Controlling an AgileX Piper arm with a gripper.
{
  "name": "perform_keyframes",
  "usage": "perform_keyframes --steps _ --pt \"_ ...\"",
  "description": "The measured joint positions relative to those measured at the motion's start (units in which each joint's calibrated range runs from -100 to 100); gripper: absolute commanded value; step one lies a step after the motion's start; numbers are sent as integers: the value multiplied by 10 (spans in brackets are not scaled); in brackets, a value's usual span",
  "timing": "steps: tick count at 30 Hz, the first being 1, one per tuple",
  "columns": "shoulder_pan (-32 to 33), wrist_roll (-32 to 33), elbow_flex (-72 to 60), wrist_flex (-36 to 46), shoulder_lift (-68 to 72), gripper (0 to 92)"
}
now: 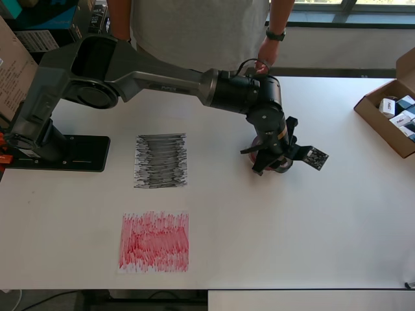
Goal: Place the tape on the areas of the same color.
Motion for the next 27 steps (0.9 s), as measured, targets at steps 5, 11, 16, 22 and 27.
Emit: perform_keyframes --steps 5,11,16,22,27 --pt "8 0 0 0 2 520" --pt "-2 0 0 1 11 520" --pt "-1 0 0 2 24 519" --pt "-1 0 0 1 23 516" --pt "-1 0 0 1 23 320"
